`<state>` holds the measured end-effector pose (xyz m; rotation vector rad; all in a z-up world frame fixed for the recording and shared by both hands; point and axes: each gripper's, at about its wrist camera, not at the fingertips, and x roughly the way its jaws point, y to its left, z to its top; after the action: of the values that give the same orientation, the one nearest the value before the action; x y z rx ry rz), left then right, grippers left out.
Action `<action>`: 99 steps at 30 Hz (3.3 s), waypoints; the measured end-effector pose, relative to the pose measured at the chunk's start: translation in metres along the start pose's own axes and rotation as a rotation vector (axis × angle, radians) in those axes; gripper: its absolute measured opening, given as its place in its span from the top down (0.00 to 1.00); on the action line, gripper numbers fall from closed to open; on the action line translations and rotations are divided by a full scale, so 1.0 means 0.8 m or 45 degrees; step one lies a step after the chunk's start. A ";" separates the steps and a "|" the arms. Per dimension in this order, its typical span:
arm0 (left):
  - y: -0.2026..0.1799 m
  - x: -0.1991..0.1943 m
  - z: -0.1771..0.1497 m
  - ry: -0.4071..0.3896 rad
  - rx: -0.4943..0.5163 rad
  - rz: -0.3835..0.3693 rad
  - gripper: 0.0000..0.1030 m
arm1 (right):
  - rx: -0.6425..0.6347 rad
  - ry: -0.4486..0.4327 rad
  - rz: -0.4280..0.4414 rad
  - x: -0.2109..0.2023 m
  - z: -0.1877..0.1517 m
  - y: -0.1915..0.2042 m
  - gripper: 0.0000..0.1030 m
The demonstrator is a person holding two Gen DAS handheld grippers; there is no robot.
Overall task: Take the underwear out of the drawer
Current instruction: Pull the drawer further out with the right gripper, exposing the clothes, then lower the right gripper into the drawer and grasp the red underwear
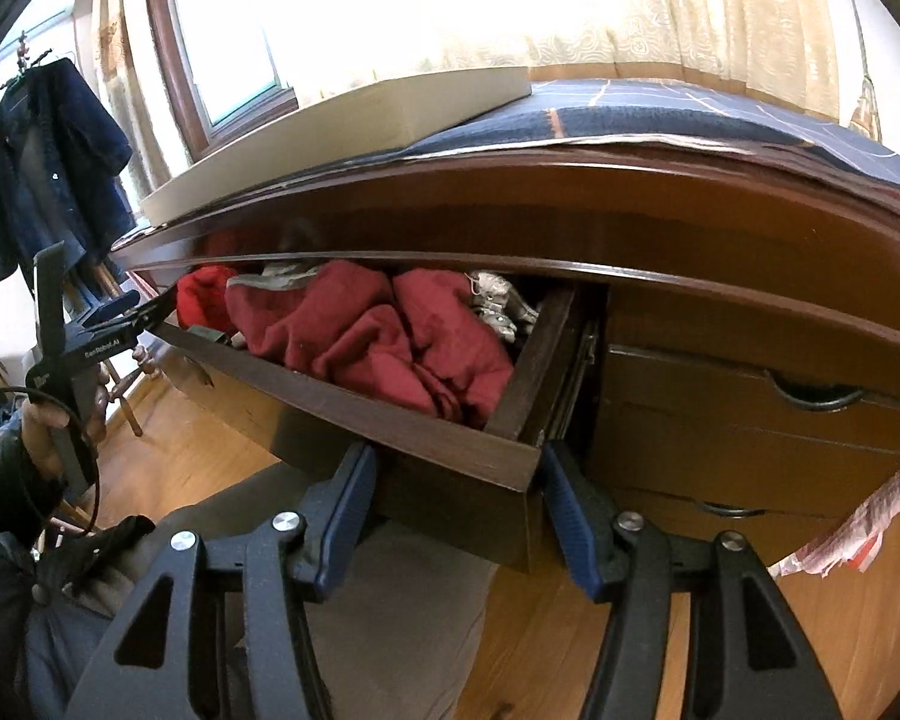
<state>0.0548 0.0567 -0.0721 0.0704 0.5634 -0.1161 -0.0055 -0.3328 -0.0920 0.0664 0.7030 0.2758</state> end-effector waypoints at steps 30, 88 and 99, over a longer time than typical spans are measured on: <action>-0.003 -0.081 -0.037 0.142 0.085 0.030 0.08 | -0.051 0.028 0.019 -0.062 -0.069 0.025 0.39; 0.005 -0.161 0.033 -0.173 0.086 0.060 0.03 | -0.166 -0.204 0.073 -0.095 0.043 0.137 0.37; -0.014 -0.141 0.030 -0.121 -0.040 0.038 0.00 | 0.024 -0.293 -0.138 -0.076 0.052 0.145 0.33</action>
<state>-0.0284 0.0536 0.0080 0.0427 0.4690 -0.0813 -0.0498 -0.2366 -0.0044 0.0763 0.4789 0.1547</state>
